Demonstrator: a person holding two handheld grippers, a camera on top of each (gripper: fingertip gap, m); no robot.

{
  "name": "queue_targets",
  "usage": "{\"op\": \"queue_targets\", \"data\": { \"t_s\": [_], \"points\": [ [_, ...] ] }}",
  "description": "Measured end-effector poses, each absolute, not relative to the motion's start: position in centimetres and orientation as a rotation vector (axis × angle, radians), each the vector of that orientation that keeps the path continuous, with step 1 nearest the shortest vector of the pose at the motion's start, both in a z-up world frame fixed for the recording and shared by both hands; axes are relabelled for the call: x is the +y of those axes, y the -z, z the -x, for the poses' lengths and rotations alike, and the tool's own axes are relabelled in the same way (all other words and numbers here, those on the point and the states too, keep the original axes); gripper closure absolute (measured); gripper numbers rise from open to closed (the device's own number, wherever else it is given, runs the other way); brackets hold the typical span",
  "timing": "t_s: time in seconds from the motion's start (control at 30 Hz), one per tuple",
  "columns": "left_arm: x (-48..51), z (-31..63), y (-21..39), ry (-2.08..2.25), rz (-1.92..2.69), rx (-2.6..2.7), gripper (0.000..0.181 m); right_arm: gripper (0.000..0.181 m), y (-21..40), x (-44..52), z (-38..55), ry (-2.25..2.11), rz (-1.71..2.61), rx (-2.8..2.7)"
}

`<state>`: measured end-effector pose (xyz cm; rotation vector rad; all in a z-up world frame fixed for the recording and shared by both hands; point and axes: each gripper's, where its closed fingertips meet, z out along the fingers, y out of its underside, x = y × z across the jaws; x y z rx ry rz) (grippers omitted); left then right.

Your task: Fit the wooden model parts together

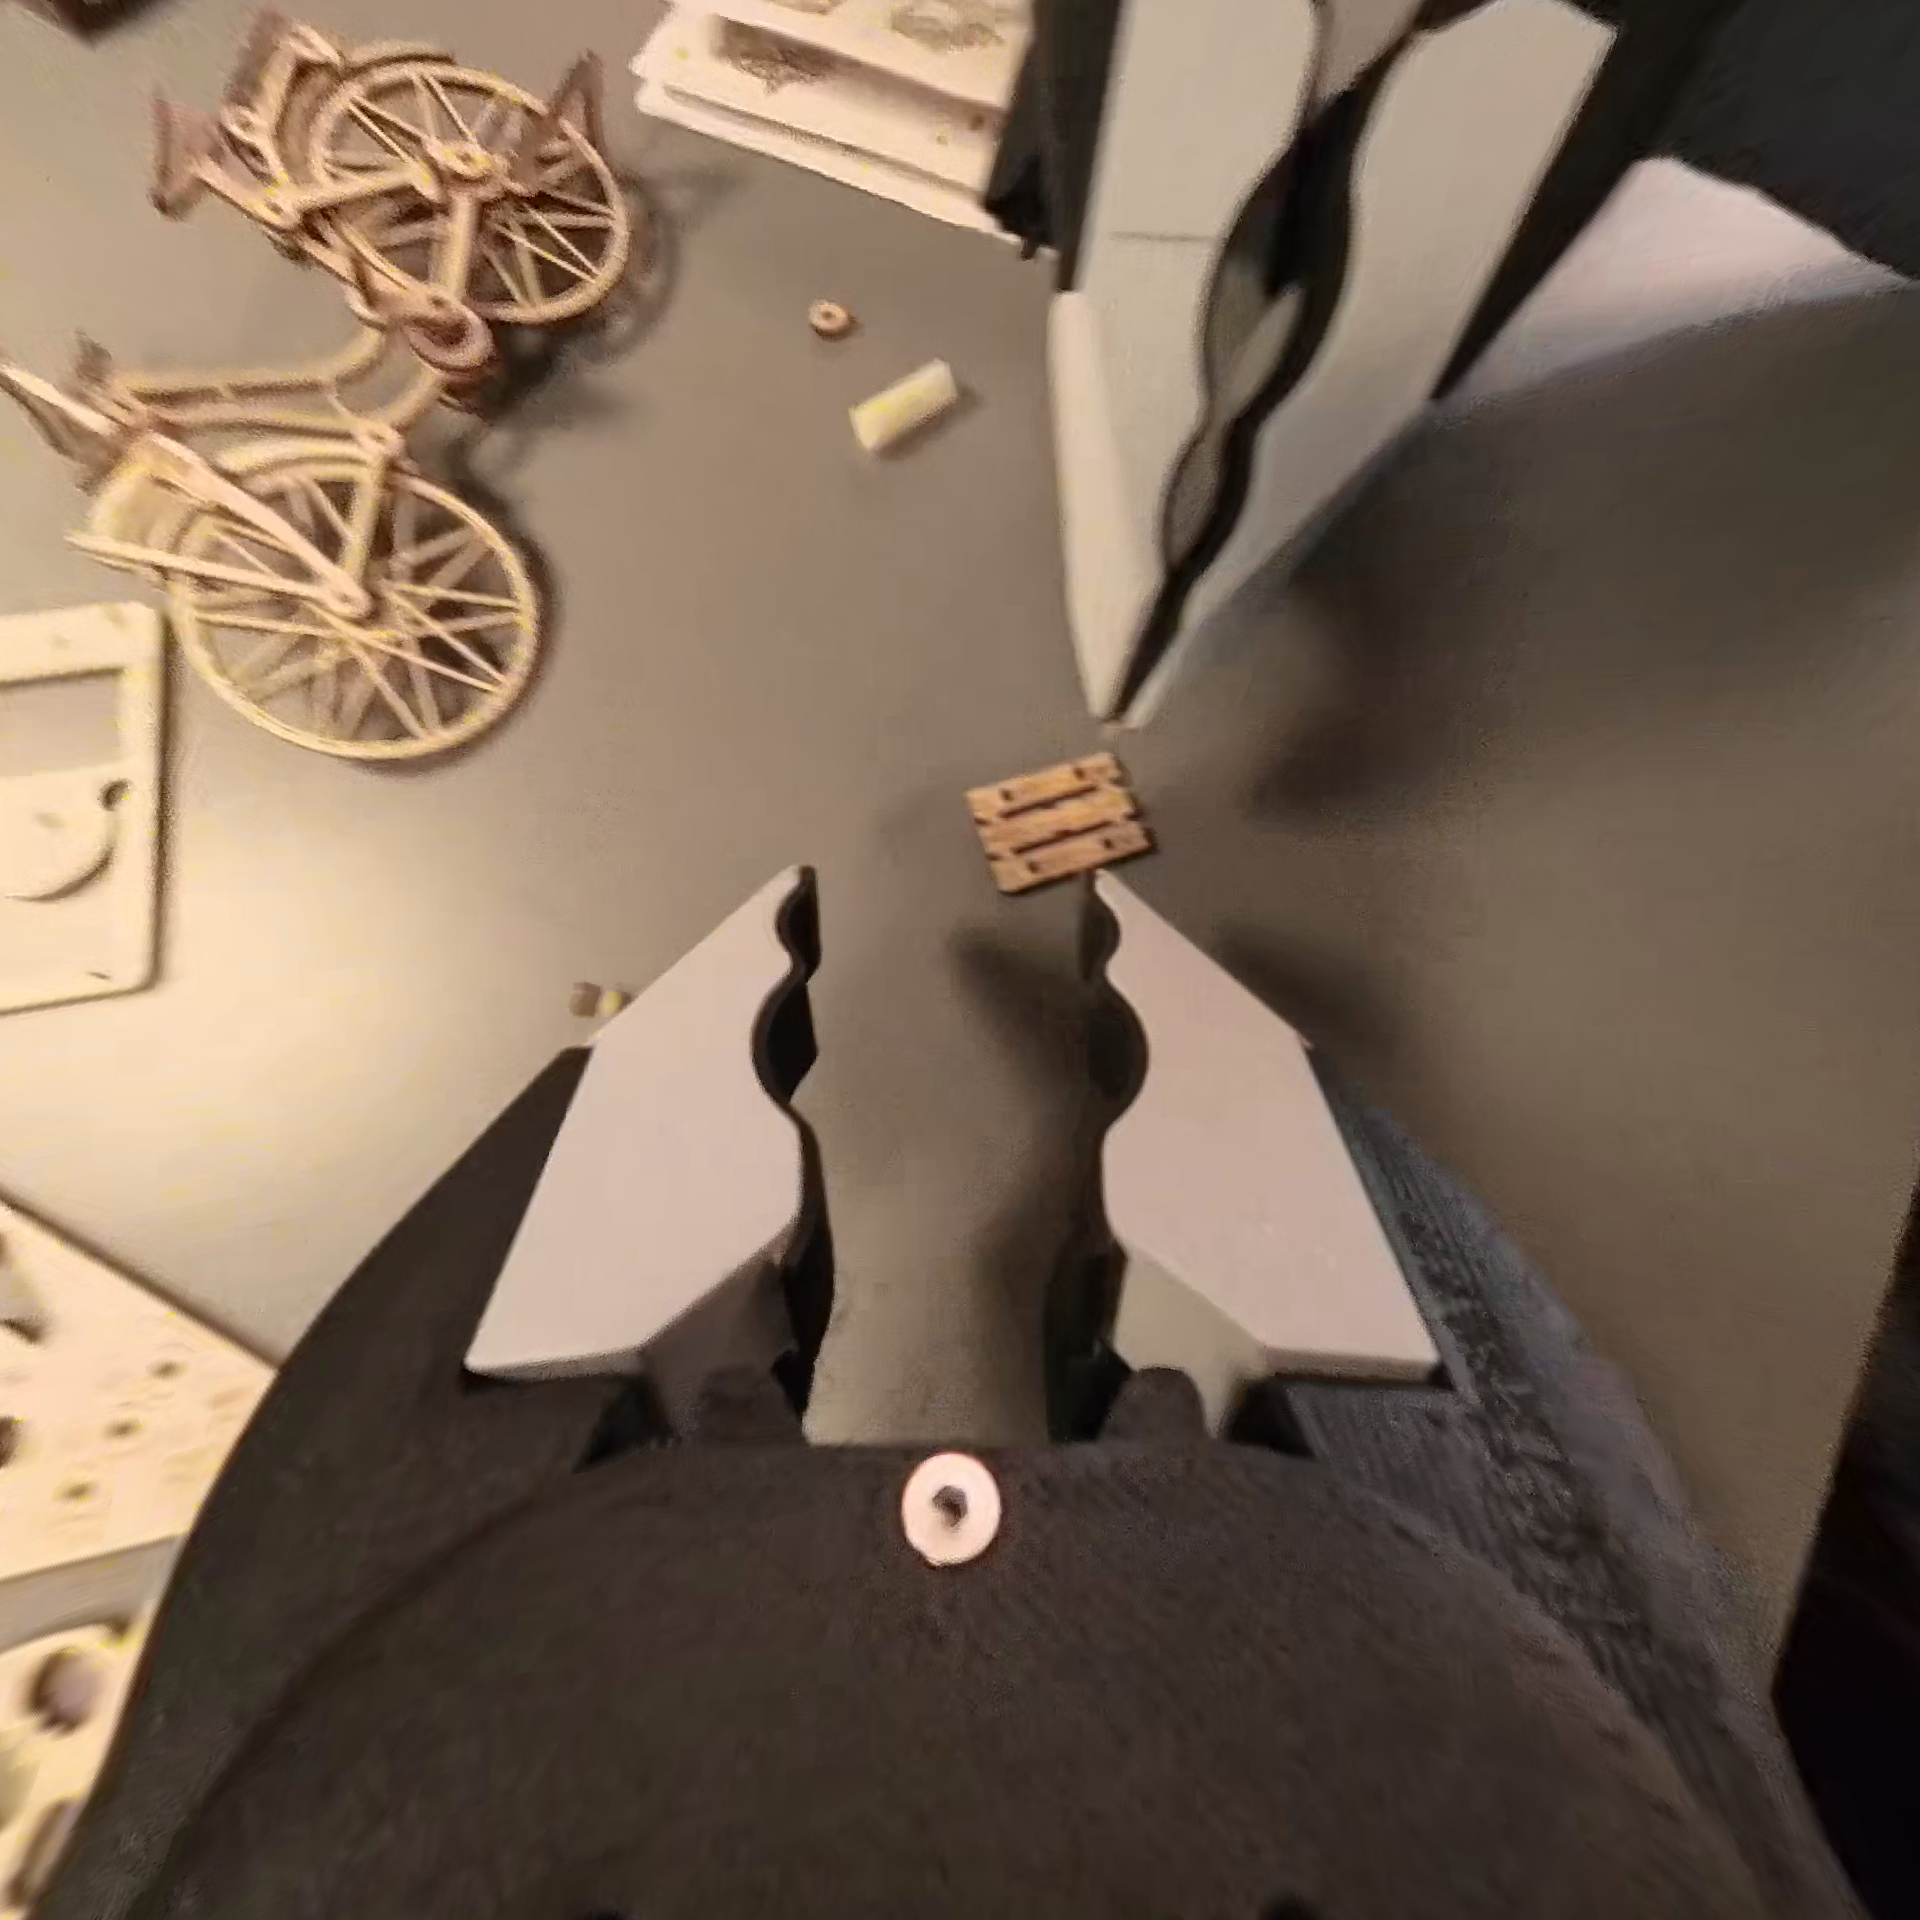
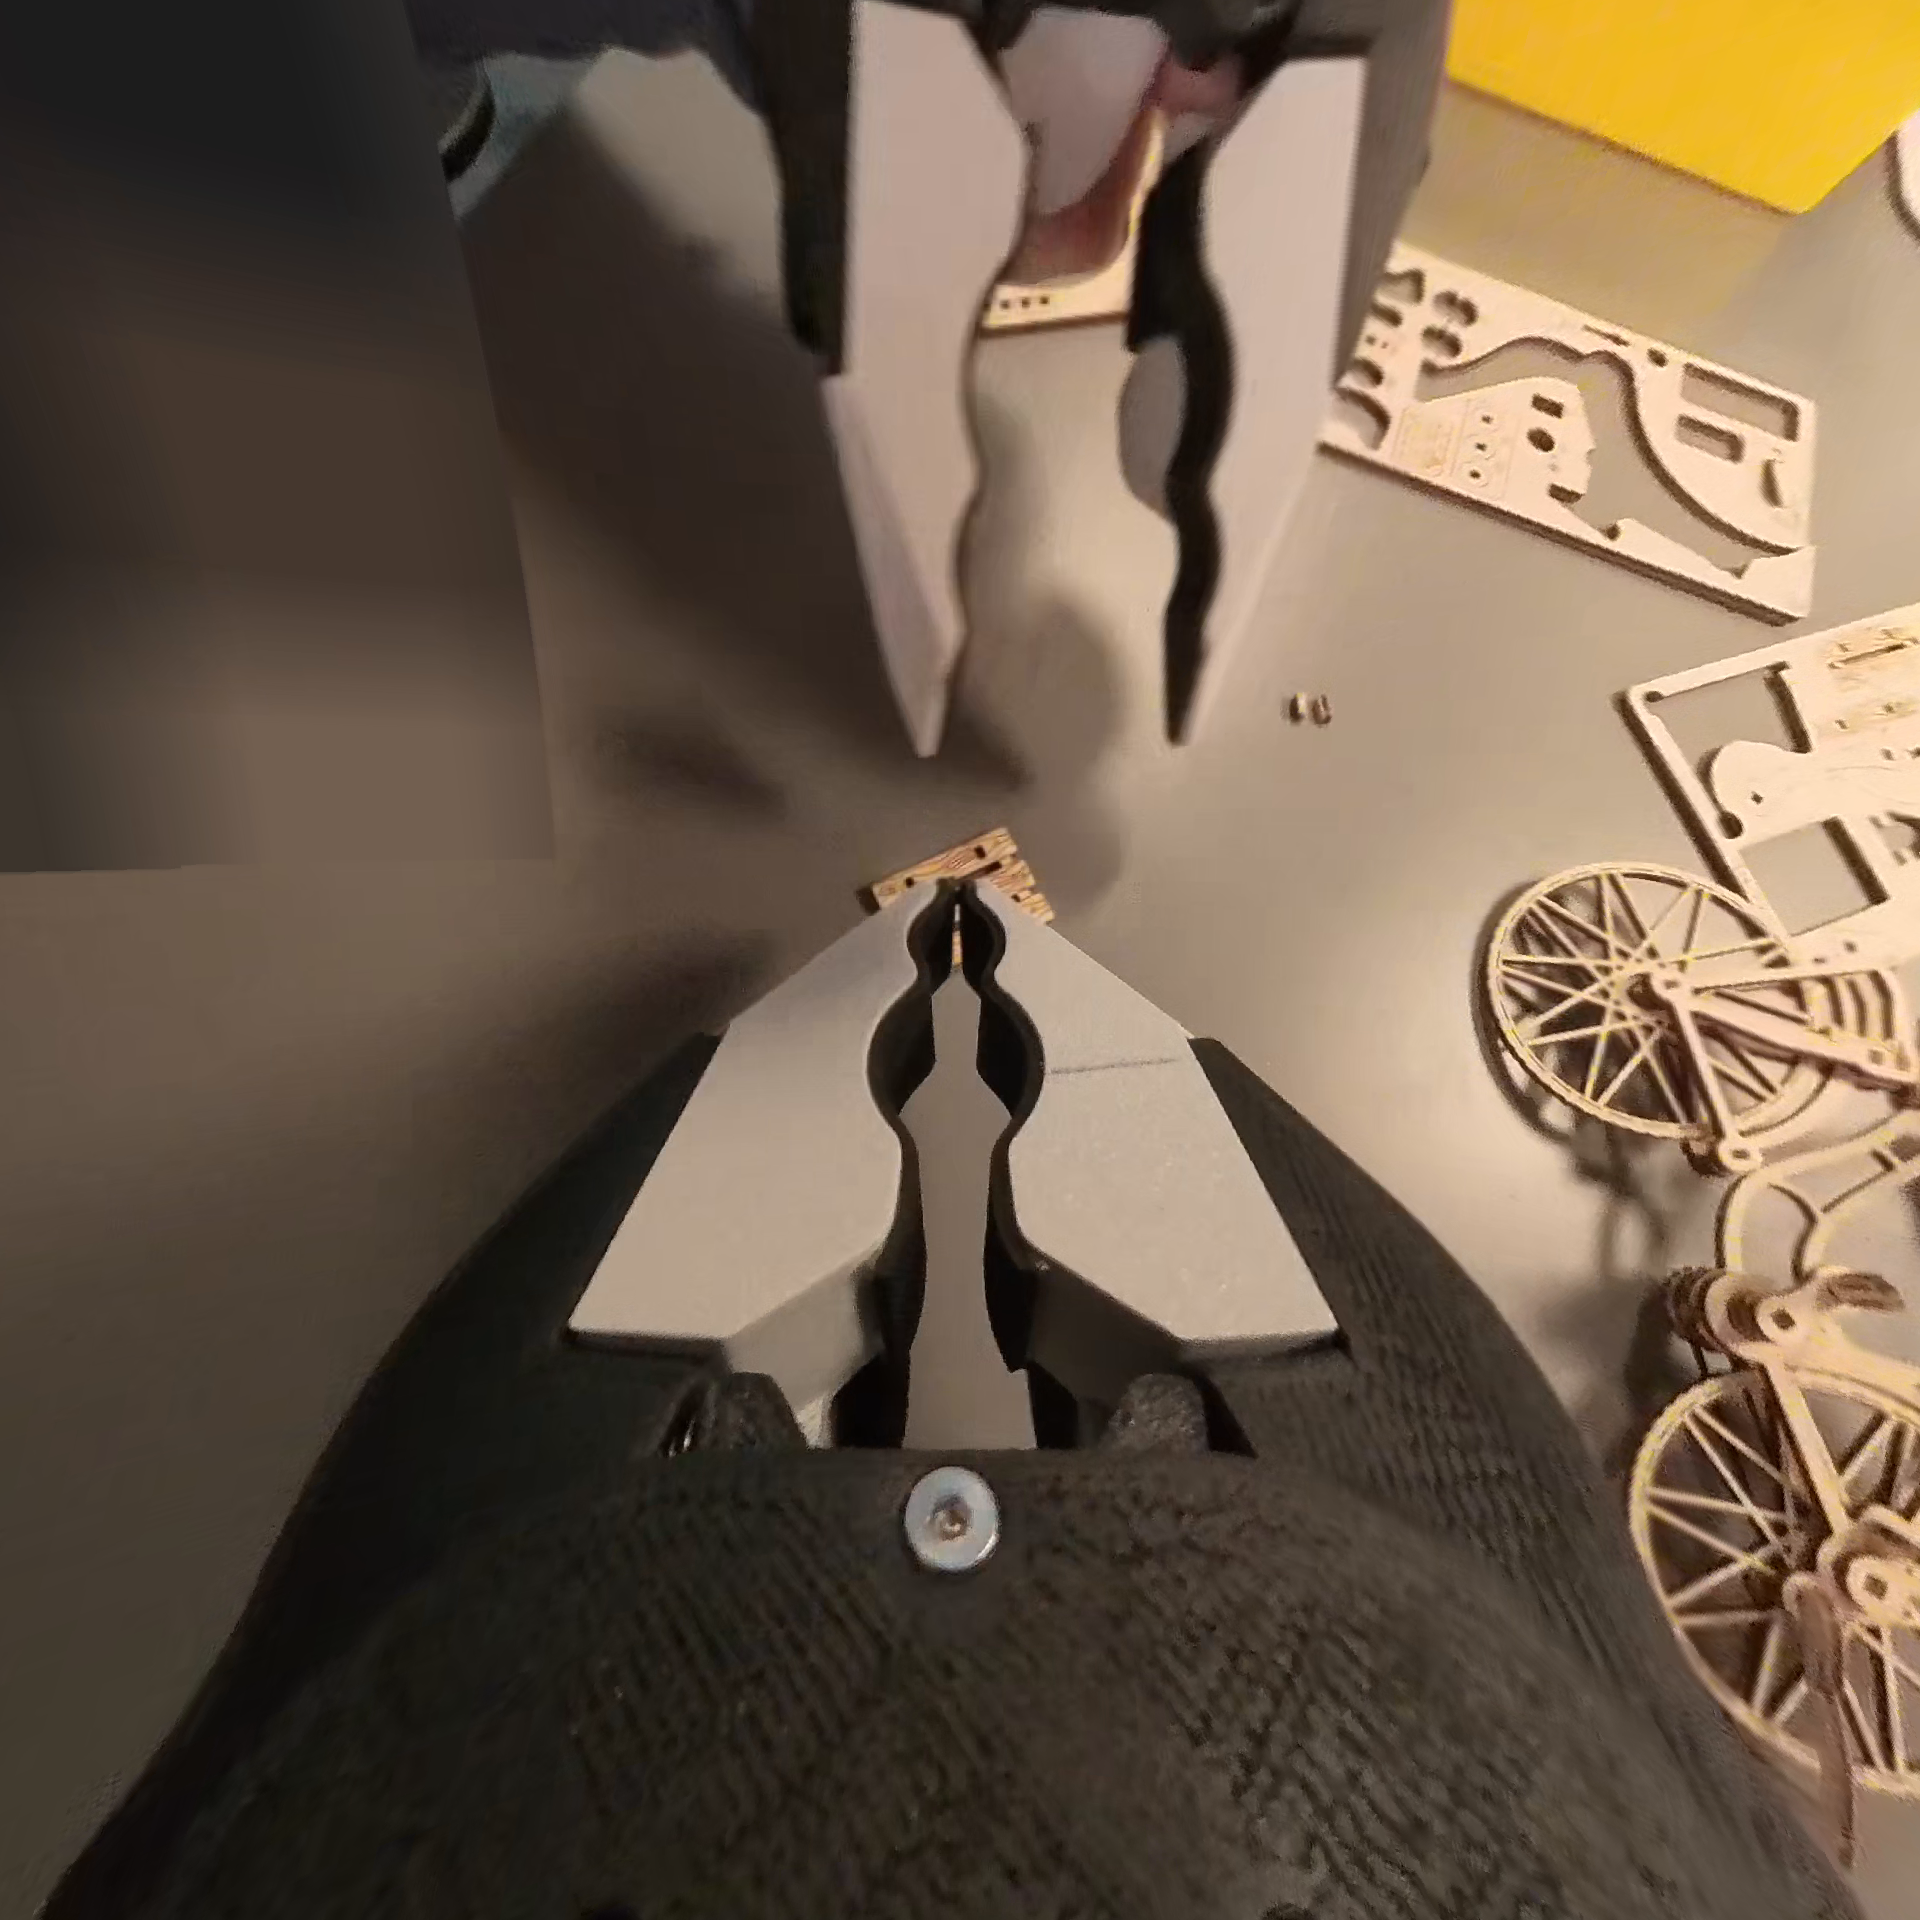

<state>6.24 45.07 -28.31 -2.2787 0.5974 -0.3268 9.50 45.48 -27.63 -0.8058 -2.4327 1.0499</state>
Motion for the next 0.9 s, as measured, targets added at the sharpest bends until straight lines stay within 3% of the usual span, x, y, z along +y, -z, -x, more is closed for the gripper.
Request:
{"op": "queue_targets", "data": {
  "t_s": [0.2,0.33,0.7,0.8,0.9],
  "points": [
    [44.1,-8.2,30.6,0.324,2.327,0.553,0.112,0.181,28.6,45.0,-8.4,-0.982,0.716,-2.523],
    [44.8,-9.5,30.8,0.293,2.312,0.477,0.112,0.181,29.5,45.4,-7.8,-0.884,0.684,-2.582],
    [45.0,-9.2,30.9,0.271,2.273,0.586,0.147,0.181,29.8,45.0,-7.8,-0.927,0.671,-2.625],
    [44.8,-9.1,30.9,0.304,2.249,0.666,0.165,0.181,30.0,44.9,-7.8,-0.913,0.653,-2.641],
    [44.7,-8.8,30.9,0.342,2.235,0.688,0.159,0.181,30.1,45.0,-8.0,-0.903,0.666,-2.653]
  ]
}}
